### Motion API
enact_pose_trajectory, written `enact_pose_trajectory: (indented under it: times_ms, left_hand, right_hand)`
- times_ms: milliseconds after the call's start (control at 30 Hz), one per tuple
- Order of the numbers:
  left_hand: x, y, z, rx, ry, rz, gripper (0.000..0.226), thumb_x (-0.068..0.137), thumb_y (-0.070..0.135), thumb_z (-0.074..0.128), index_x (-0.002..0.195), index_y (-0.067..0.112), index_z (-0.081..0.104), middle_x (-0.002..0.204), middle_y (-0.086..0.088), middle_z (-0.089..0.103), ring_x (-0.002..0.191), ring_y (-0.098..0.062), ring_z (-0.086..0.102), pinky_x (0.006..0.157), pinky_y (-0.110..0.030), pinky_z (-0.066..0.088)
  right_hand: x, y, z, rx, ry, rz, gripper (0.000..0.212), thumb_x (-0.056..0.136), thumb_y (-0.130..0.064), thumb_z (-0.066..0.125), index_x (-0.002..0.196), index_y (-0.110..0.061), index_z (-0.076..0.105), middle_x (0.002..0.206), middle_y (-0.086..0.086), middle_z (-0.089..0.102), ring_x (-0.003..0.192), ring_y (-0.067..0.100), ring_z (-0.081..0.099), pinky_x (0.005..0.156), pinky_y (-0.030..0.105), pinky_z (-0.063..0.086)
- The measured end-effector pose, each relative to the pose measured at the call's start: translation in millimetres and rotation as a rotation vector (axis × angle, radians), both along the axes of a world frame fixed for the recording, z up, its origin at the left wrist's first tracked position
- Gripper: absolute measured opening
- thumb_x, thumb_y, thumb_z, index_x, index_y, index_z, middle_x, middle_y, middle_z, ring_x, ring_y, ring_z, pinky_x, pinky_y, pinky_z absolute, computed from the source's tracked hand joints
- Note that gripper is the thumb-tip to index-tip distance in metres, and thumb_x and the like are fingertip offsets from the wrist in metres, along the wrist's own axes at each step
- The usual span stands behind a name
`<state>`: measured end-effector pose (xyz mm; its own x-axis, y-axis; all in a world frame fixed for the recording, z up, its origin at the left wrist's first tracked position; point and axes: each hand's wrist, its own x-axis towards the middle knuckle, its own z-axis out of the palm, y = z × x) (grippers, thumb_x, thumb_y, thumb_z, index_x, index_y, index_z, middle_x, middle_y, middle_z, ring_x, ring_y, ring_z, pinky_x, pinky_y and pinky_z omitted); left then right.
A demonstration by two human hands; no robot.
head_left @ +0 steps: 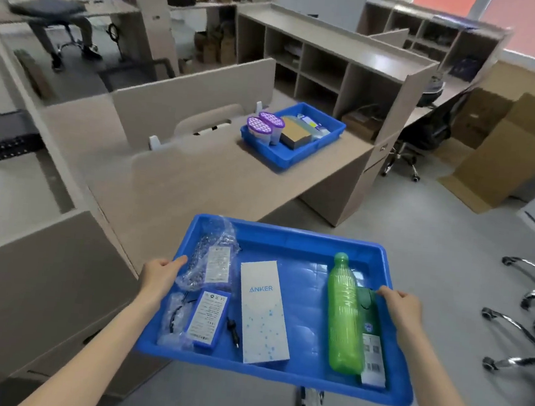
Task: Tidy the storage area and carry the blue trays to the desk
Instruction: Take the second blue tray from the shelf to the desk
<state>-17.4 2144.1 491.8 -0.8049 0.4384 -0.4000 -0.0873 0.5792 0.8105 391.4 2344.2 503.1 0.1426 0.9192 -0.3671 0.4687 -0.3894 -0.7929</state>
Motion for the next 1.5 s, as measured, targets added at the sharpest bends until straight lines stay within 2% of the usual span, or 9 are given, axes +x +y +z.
enact_pose_trajectory:
  times_ms: [233, 500, 633, 800, 933, 1133, 1267, 1400, 1500]
  left_hand:
    - [-14, 72, -3, -0.024, 0.03, 0.368, 0.054, 0.083, 0.038, 0.072, 0.055, 0.021, 0.03, 0.055, -0.003, 0.03, 0.058, -0.019, 0.031, 0.059, -0.032, 0.023]
    - [-72, 111, -23, -0.08, -0.01, 0.666, 0.047, 0.081, 0.044, 0.071, 0.061, 0.019, 0.037, 0.061, -0.008, 0.036, 0.06, -0.02, 0.035, 0.059, -0.032, 0.028]
    - [-127, 146, -44, -0.113, -0.018, 0.72, 0.053, 0.089, 0.031, 0.068, 0.059, 0.02, 0.026, 0.056, -0.002, 0.022, 0.053, -0.017, 0.019, 0.053, -0.031, 0.016]
    - [-206, 187, -63, -0.153, 0.02, 0.719, 0.045, 0.09, 0.034, 0.067, 0.063, 0.018, 0.035, 0.058, -0.006, 0.03, 0.055, -0.019, 0.026, 0.055, -0.033, 0.02]
    - [-256, 225, -74, -0.187, 0.067, 0.703, 0.046, 0.095, 0.027, 0.062, 0.064, 0.018, 0.029, 0.057, -0.004, 0.029, 0.053, -0.019, 0.024, 0.051, -0.035, 0.019]
    - [-308, 254, -93, -0.235, 0.065, 0.721, 0.034, 0.096, 0.021, 0.058, 0.067, 0.01, 0.043, 0.059, -0.005, 0.043, 0.057, -0.021, 0.038, 0.049, -0.032, 0.027]
    - [-312, 261, -107, -0.294, 0.057, 0.713, 0.044, 0.096, 0.011, 0.055, 0.057, 0.014, 0.034, 0.052, -0.001, 0.035, 0.049, -0.017, 0.029, 0.047, -0.032, 0.022]
    - [-296, 260, -123, -0.298, 0.047, 0.73, 0.039, 0.095, 0.008, 0.053, 0.061, 0.014, 0.036, 0.057, -0.004, 0.033, 0.058, -0.02, 0.029, 0.049, -0.034, 0.019]
    - [-280, 258, -123, -0.267, 0.073, 0.795, 0.016, 0.091, 0.005, 0.056, 0.079, 0.013, 0.062, 0.072, -0.011, 0.057, 0.071, -0.024, 0.051, 0.066, -0.034, 0.043]
  right_hand:
    - [-111, 189, 4, -0.001, -0.004, 0.36, 0.034, 0.076, -0.021, 0.066, 0.06, -0.017, 0.036, 0.057, 0.003, 0.032, 0.057, 0.019, 0.028, 0.056, 0.033, 0.022]
    - [-281, 312, -5, -0.016, -0.071, 0.661, 0.039, 0.078, -0.023, 0.066, 0.057, -0.017, 0.034, 0.054, 0.001, 0.034, 0.056, 0.02, 0.03, 0.054, 0.032, 0.023]
    - [-370, 352, -31, 0.013, -0.115, 0.753, 0.036, 0.08, -0.023, 0.064, 0.06, -0.015, 0.035, 0.055, 0.001, 0.035, 0.056, 0.021, 0.032, 0.056, 0.035, 0.026]
    - [-466, 394, -51, 0.133, -0.272, 0.797, 0.03, 0.085, -0.021, 0.061, 0.066, -0.012, 0.041, 0.059, 0.006, 0.043, 0.057, 0.028, 0.039, 0.053, 0.035, 0.031]
    - [-527, 425, -69, 0.132, -0.349, 0.865, 0.02, 0.088, -0.022, 0.057, 0.076, -0.01, 0.047, 0.076, 0.012, 0.056, 0.073, 0.033, 0.05, 0.06, 0.036, 0.035]
    - [-581, 453, -92, 0.174, -0.455, 1.003, 0.007, 0.086, -0.006, 0.05, 0.092, -0.003, 0.049, 0.09, 0.015, 0.057, 0.078, 0.034, 0.051, 0.064, 0.036, 0.04]
    - [-591, 459, -102, 0.215, -0.539, 1.067, 0.012, 0.081, 0.001, 0.051, 0.093, 0.0, 0.049, 0.092, 0.017, 0.058, 0.077, 0.036, 0.054, 0.061, 0.036, 0.04]
    - [-584, 461, -110, 0.221, -0.583, 1.066, 0.015, 0.081, 0.0, 0.052, 0.096, 0.0, 0.051, 0.103, 0.021, 0.058, 0.086, 0.041, 0.058, 0.069, 0.042, 0.047]
    - [-579, 451, -107, 0.346, -0.589, 1.042, 0.028, 0.08, 0.001, 0.052, 0.108, 0.0, 0.053, 0.114, 0.022, 0.054, 0.099, 0.045, 0.054, 0.068, 0.047, 0.046]
